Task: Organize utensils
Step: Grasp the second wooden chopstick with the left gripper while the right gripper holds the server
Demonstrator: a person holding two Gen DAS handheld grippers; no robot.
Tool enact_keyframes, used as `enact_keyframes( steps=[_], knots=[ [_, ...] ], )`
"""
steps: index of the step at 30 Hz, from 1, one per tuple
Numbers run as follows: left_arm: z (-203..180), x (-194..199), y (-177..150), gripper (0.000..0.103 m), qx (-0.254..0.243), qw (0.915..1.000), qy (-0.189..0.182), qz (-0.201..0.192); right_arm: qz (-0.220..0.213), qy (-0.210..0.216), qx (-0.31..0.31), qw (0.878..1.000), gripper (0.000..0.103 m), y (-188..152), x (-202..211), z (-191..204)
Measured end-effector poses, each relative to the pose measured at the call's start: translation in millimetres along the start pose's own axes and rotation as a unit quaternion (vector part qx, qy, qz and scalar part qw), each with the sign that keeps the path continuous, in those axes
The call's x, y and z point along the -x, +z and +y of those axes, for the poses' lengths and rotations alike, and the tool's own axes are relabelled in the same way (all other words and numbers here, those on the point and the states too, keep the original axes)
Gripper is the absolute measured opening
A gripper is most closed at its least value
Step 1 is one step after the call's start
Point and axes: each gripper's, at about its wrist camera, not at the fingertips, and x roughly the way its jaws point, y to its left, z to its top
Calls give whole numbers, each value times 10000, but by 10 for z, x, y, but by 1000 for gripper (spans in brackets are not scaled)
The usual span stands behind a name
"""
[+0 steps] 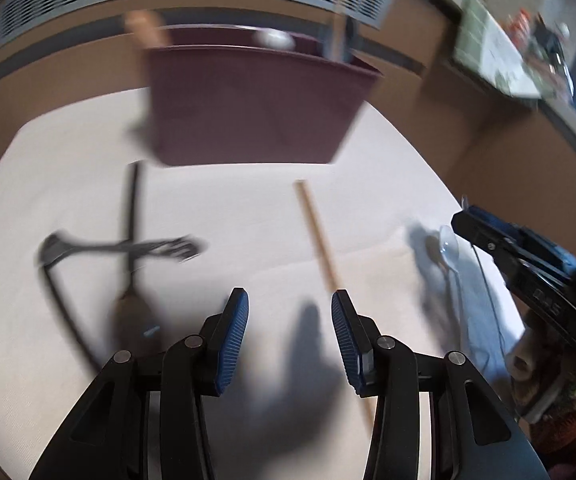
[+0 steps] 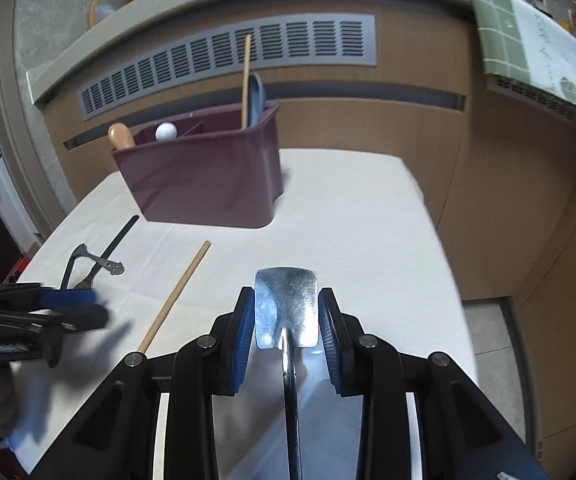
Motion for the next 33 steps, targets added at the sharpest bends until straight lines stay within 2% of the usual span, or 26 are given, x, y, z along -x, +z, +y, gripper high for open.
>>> enact_keyframes(
  steps=[2, 4, 8, 16, 21, 33],
  knots=[
    [-155, -138, 80, 38, -152, 9998, 66, 73, -71, -14, -37, 10000, 29, -13, 51, -43],
    [-220, -241, 128, 28, -206, 9990, 372, 118, -147, -23, -93, 9998, 29, -28, 93, -81],
    [-258, -325, 215, 25, -240, 9977, 606, 165, -250, -19, -136, 9996, 29, -58, 135, -113],
    [-317, -403, 352, 21, -268, 9980, 490, 301, -244, 44, -186, 9995, 29, -89, 108, -114],
    [-308, -457, 375, 12, -297, 9982, 432, 280, -215, 26, -193, 9996, 29, -91, 105, -119],
    [-157, -63, 16, 10, -253, 9986, 211, 411, -284, 167, -139, 9994, 29, -20, 167, -4]
  ],
)
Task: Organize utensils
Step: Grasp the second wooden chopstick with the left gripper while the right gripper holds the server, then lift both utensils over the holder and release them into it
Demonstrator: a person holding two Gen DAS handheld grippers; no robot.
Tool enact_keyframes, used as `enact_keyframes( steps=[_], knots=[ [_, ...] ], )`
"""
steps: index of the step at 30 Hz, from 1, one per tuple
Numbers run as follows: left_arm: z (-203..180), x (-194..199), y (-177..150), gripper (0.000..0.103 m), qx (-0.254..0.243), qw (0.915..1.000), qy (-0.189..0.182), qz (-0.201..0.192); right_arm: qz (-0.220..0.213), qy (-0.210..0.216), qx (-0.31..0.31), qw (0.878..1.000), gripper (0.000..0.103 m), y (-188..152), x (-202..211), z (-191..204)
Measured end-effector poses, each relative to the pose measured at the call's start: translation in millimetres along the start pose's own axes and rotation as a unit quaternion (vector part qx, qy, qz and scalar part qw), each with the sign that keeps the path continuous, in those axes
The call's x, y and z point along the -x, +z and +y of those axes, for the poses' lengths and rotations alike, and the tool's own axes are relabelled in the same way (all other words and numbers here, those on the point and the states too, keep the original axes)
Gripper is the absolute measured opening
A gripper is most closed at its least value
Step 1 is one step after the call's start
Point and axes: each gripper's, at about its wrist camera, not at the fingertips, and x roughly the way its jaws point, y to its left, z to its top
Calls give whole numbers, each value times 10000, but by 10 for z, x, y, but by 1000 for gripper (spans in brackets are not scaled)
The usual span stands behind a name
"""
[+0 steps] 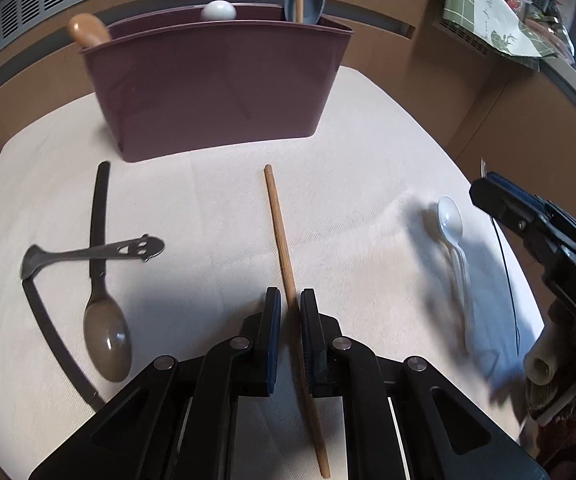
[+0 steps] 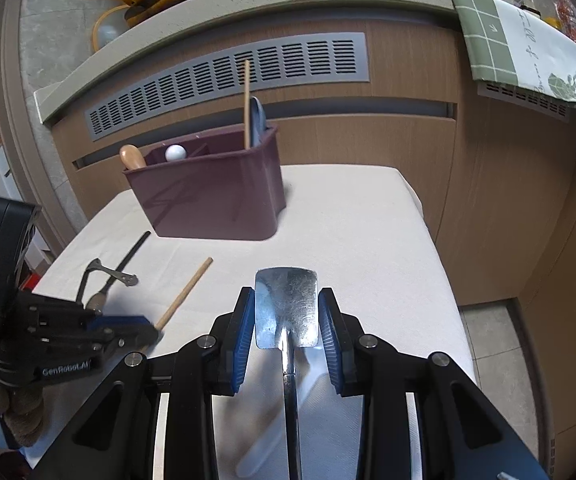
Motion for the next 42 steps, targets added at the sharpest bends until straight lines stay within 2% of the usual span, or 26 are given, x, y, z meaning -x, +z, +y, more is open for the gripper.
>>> enact_keyframes(
  steps=[5, 10, 15, 19, 23, 29, 35, 39, 42],
  knots=[
    [24, -172, 181, 10, 133, 9997, -108, 158, -136, 40, 146, 9998, 29, 87, 57, 103],
    [-82, -336, 439, 10, -98, 9998, 1, 149, -176, -3, 233, 9996, 29, 120, 83, 147],
    [-52, -289, 389, 6, 26, 9999, -98, -50, -226, -43, 229, 9995, 29, 122, 98, 120],
    [56, 145, 229, 6, 401, 9965, -251, -688, -274, -30, 178, 9995, 29, 135, 117, 114],
    [63, 702, 200, 6, 489, 9861, -363, -1545, -408, 52, 149, 9990, 29, 198, 185, 152],
    [115, 1193, 202, 5, 461, 9713, -363, -2306, -625, 211, 145, 9977, 29, 355, 292, 241],
    [183, 1284, 303, 4, 528, 9632, -305, -2618, -640, 236, 283, 9973, 29, 449, 283, 325],
    [239, 1311, 369, 4, 573, 9639, -144, -2596, -664, 192, 373, 9969, 29, 516, 258, 366],
    [391, 1222, 356, 4, 841, 9680, -103, -2364, -627, 213, 402, 9970, 29, 518, 253, 371]
  ],
)
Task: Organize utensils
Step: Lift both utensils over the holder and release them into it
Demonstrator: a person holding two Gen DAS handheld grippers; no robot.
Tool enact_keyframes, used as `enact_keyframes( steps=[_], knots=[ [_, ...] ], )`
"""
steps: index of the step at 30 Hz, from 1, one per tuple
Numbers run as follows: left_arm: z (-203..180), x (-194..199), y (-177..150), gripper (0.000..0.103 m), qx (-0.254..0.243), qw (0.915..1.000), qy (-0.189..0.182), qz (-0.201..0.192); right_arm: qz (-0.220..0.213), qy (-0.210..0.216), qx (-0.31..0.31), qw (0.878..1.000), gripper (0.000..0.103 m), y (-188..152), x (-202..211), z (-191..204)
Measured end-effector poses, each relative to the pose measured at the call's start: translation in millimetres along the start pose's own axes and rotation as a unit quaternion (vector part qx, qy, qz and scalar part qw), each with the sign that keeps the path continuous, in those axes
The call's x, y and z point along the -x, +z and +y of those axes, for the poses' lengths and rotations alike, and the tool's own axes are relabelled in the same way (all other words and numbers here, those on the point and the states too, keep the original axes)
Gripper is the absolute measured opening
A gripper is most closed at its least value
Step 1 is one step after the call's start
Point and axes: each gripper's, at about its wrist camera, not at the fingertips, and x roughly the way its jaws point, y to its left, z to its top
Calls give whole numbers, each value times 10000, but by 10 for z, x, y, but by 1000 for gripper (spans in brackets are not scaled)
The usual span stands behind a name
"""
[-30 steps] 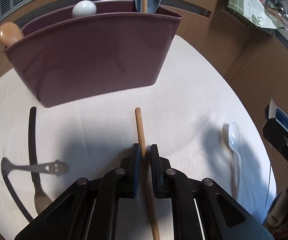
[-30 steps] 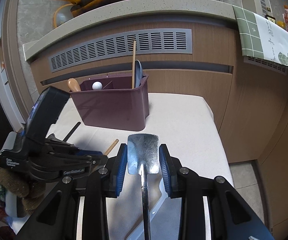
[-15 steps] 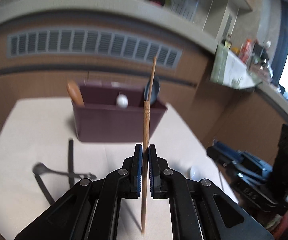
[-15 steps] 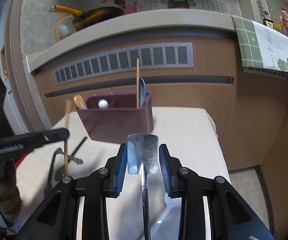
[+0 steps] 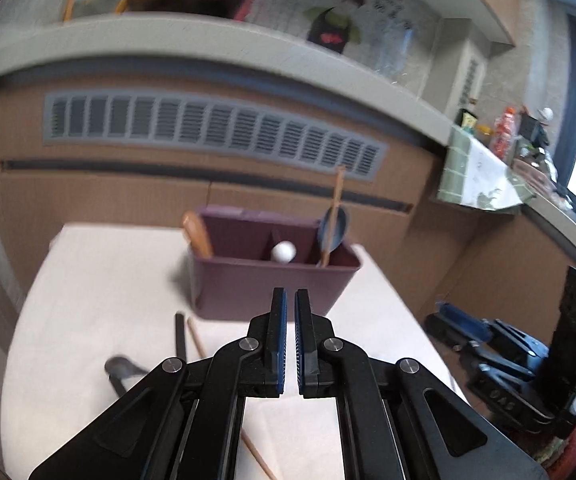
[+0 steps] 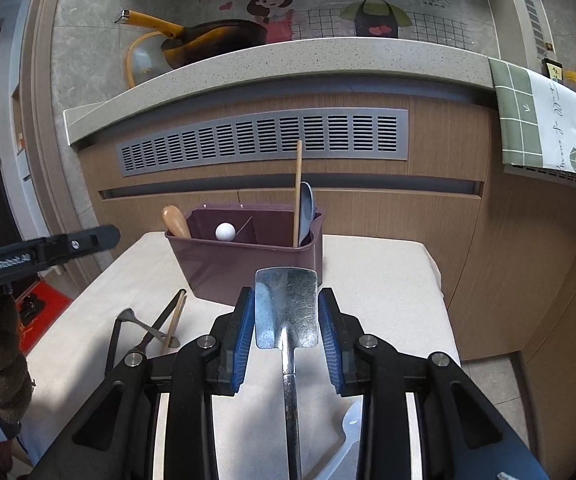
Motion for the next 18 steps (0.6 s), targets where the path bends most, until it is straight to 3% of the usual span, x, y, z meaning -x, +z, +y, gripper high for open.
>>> enact_keyframes(
  steps=[7, 14, 18],
  knots=[
    [576, -374, -294, 8, 921, 9911, 362, 894, 330, 4, -126, 9994, 29, -156, -102, -105],
    [668, -967, -502, 14, 804, 9797, 724, 1691, 502, 35, -146, 9986, 29, -288, -192, -103],
    [629, -1160, -492, 14, 608, 9785, 894, 1757, 548, 25, -104, 9984, 29, -340, -214, -89]
  ],
)
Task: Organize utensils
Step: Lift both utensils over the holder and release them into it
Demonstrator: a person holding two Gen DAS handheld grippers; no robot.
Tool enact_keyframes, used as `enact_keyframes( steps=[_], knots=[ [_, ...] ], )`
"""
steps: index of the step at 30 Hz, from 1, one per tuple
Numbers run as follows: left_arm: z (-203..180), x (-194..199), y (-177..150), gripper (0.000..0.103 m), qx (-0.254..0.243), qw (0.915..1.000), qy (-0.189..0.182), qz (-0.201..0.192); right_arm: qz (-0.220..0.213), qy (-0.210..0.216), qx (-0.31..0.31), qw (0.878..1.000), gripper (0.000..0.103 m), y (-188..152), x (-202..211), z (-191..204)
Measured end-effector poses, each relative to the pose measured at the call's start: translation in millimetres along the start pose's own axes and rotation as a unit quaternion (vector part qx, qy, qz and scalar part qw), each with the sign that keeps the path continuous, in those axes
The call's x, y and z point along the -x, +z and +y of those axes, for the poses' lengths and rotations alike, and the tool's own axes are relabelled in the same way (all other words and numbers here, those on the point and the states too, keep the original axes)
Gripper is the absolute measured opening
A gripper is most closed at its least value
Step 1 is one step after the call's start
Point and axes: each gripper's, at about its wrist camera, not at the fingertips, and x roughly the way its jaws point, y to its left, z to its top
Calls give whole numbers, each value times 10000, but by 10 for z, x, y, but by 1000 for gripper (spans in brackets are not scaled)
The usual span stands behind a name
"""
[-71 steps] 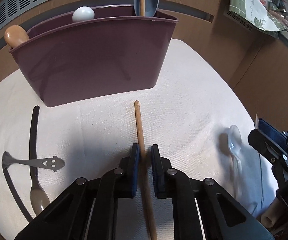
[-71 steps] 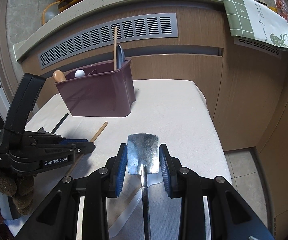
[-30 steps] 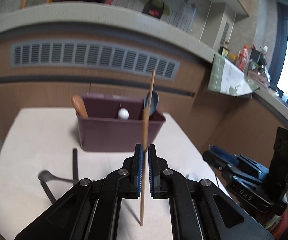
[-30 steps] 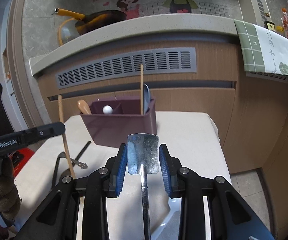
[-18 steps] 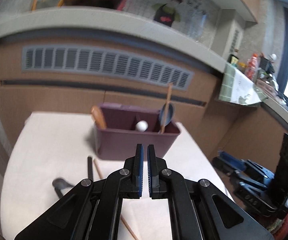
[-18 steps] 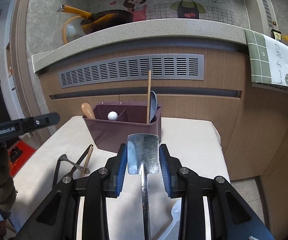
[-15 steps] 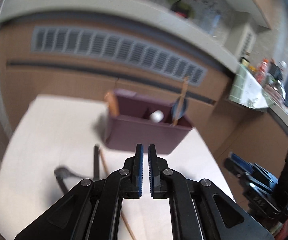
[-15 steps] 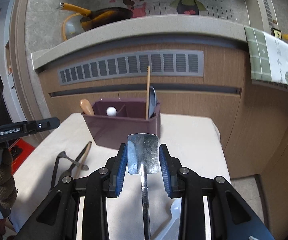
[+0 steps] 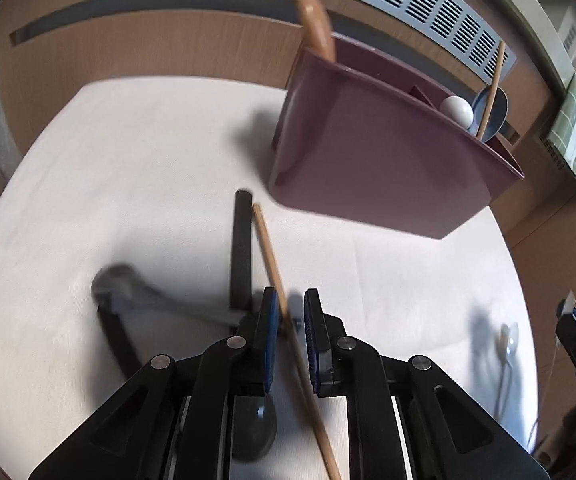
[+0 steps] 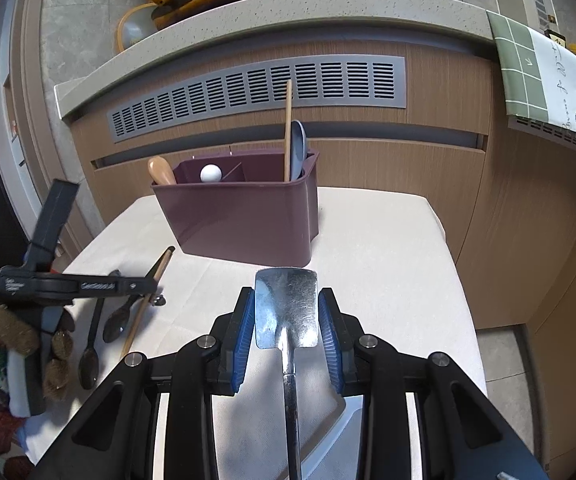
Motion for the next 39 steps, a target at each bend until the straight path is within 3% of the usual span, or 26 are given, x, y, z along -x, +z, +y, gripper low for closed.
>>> enact_keyframes(
  steps=[10, 13, 19, 25, 30, 33, 36, 39],
  knots=[
    [-164, -228, 195, 12, -301, 9989, 264, 230, 78, 62, -24, 9999, 29, -26, -60, 15],
    [-148, -150, 145, 7, -248, 9995, -92, 168, -42, 98, -68, 9999, 29, 22, 6, 11],
    [-182, 577, -72, 6, -199, 9954, -568, -739, -190, 331, -320, 9988, 29, 163, 143, -93],
    [-207, 1092, -48, 6, -312, 9856, -666, -1522, -252, 340, -391, 9983, 29, 247, 164, -75],
    [-368, 1646, 291, 6, -528, 9677, -970, -2267, -746, 371, -159, 9964, 29, 624, 344, 22],
    [-568, 2015, 703, 6, -761, 9462, -988, -2985, -1544, 387, 7, 9873, 29, 1152, 584, 93],
    [-625, 2131, 1027, 6, -599, 9265, -979, -3583, -2221, 550, -56, 9735, 29, 1670, 656, 113],
    [-615, 2025, 1192, 6, -409, 9068, -882, -4102, -2500, 668, -312, 9654, 29, 1879, 463, 82]
  ],
)
